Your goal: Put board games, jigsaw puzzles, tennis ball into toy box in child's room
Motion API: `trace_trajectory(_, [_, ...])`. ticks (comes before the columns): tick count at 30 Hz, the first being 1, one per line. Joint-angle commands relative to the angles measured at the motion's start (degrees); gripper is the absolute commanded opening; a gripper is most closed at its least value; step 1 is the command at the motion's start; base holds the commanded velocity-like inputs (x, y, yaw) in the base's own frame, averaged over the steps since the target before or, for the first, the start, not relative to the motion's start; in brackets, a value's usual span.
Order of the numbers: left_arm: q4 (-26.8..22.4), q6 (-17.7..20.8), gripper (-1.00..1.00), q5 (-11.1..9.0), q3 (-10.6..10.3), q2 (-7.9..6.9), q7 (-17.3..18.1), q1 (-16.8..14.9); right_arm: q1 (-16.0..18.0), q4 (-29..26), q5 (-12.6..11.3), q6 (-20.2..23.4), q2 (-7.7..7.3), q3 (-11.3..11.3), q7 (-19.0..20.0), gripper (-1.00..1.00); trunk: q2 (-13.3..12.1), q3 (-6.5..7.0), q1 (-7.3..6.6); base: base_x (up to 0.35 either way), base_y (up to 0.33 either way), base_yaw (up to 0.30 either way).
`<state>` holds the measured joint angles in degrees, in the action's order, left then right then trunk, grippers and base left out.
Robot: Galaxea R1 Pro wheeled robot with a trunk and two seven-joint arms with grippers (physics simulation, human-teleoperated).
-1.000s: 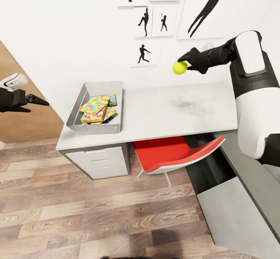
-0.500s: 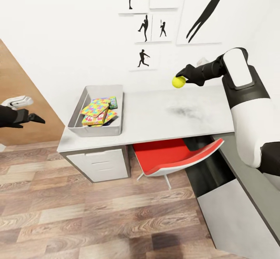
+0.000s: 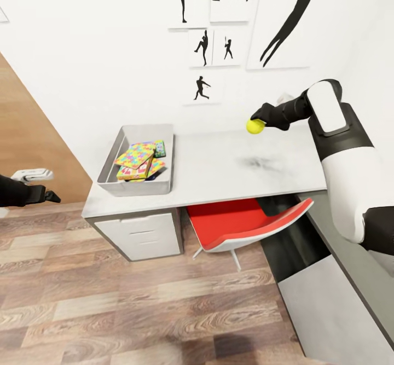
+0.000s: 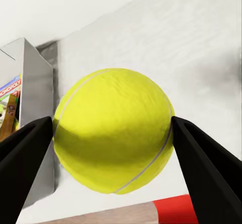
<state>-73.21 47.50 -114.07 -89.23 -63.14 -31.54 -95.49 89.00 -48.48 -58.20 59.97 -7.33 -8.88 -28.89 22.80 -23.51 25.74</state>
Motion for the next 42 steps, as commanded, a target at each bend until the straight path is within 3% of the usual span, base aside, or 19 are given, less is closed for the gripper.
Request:
trace_trajectory(1, [0.0,-1.0,1.0,-0.5,-1.5,-0.07,-0.4,-0.3,-0.1,0.0,-0.1,0.0,-0.06,-0.2,-0.6,-1.0,0.1,-0.01,0.04,0.0,0.0,0.0])
trace_trajectory(4, [1.1,-2.2,1.0,-0.3,-3.8,-0.2,0.4,-0.3,-0.2,0.0,0.4,0.0,-0.06,-0.2,-0.6,-1.0,0.1,0.27,0.04,0.0,0.0,0.0])
trace_trajectory(8, [5.9,-2.8,1.0,0.5,-6.4,-0.31,7.4,-0.3,-0.3,0.0,0.8,0.0,-0.09,-0.2,-0.6,-1.0,0.1,0.66,0.04,0.0,0.0,0.0])
trace_trajectory(10, [7.7,-2.9,1.0,2.4,-6.8,-0.31,10.4,-0.3,-0.3,0.0,0.8,0.0,-0.08,-0.2,-0.6,-1.0,0.1,0.85,0.04,0.0,0.0,0.0])
trace_trajectory(14, [9.6,-3.7,1.0,10.1,-7.3,-0.25,17.7,-0.3,-0.6,0.0,0.8,0.0,-0.1,-0.2,-0.6,-1.0,0.1,1.23,0.04,0.0,0.0,0.0])
trace_trajectory(17, [10.0,-6.0,1.0,12.9,-8.0,-0.3,21.0,-0.3,-1.4,0.0,0.8,0.0,-0.09,-0.2,-0.6,-1.0,0.1,1.51,0.04,0.0,0.0,0.0])
trace_trajectory(27, [10.3,-9.3,1.0,14.0,-12.8,-0.37,22.6,0.6,-2.4,-0.1,0.8,0.0,-0.06,-0.2,-0.6,-1.0,0.1,2.47,0.04,0.0,0.0,0.0])
trace_trajectory(33, [10.9,-14.8,1.0,13.9,-19.9,-0.19,22.8,1.8,-3.8,-0.1,0.8,0.0,-0.08,-0.2,-0.6,-1.0,0.1,3.04,0.04,0.0,0.0,0.0])
trace_trajectory(42, [10.8,-23.6,1.0,13.3,-34.9,-0.13,23.0,2.0,-4.8,-0.6,0.8,0.0,0.14,-0.3,-0.6,-1.0,0.1,3.9,0.04,0.0,0.0,0.0])
